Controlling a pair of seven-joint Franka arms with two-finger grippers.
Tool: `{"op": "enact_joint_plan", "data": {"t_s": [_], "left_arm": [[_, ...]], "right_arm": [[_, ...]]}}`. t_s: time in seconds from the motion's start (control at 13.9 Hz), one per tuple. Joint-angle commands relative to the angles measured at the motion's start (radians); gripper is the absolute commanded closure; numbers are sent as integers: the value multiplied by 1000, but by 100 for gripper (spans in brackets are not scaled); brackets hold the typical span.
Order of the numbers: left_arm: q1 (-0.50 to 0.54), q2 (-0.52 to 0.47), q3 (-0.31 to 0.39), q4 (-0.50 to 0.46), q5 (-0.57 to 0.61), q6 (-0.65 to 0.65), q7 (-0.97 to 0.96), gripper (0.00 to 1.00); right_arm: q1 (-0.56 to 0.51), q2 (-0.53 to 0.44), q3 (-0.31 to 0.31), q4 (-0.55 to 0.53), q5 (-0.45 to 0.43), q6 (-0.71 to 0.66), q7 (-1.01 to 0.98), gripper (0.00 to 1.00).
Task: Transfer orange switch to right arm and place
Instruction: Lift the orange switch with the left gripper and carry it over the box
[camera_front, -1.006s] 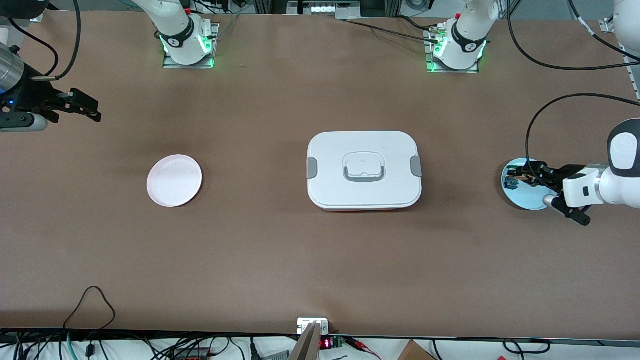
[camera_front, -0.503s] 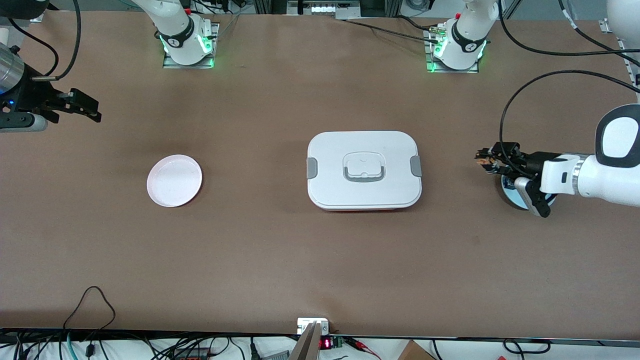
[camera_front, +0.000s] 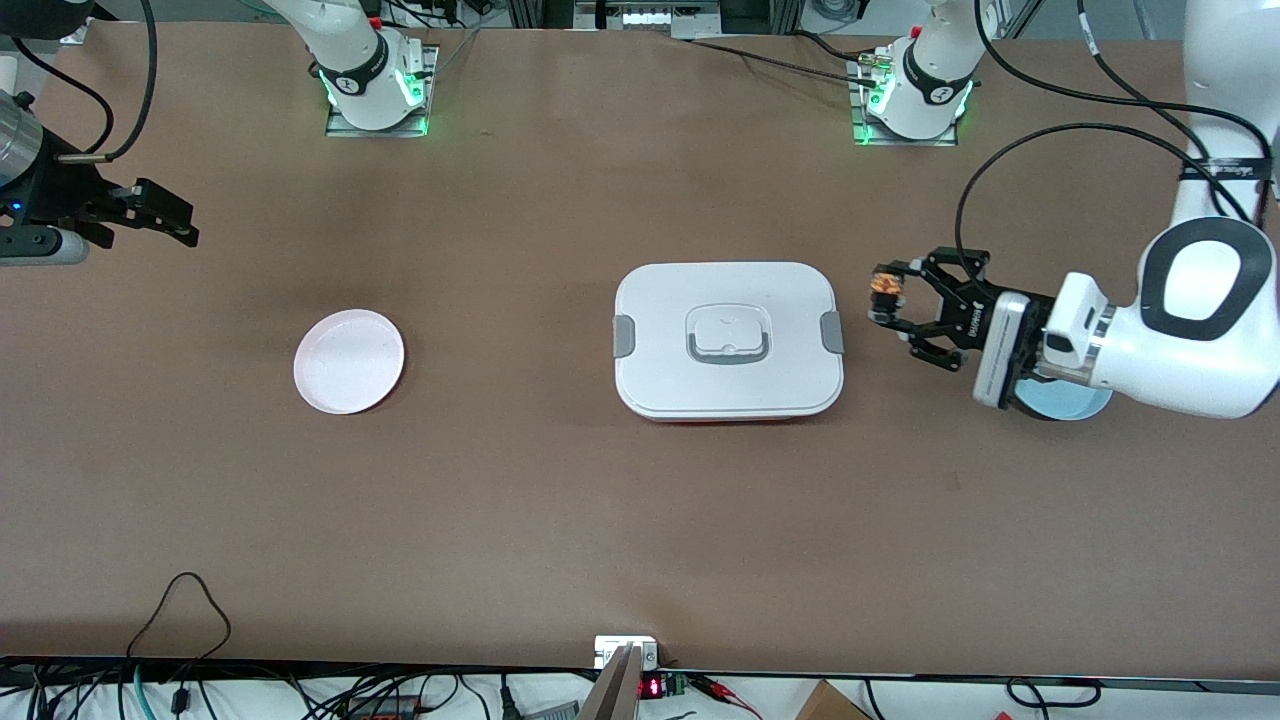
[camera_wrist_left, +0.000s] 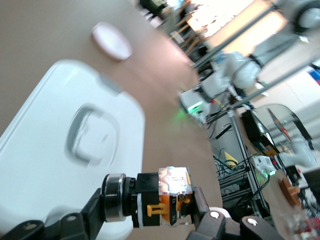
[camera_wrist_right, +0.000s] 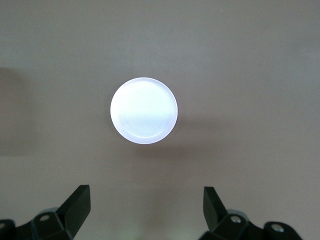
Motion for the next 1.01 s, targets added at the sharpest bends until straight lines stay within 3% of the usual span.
{"op": "enact_joint_plan", "data": {"t_s": [0.0, 0.14, 0.29, 0.5, 0.79, 0.93], "left_arm": [[26, -18, -58, -63, -115, 2, 193, 88], [23, -52, -65, -71, -171, 19, 272, 88], [25, -73, -121, -85, -210, 95, 331, 88], [22, -133, -219, -239, -421, 325, 440, 88], [14, -124, -391, -266, -541, 641, 590, 88], [4, -123, -408, -277, -613, 691, 653, 88]], "right_arm": [[-7, 11, 2, 22, 6, -6, -4, 0], [-5, 17, 2, 22, 17, -6, -7, 0], [-4, 19, 2, 21, 40, -11, -7, 0], [1, 28, 9, 21, 92, -16, -7, 0], [1, 65, 9, 21, 358, -58, -7, 0], [2, 86, 10, 19, 492, -62, -9, 0]]}}
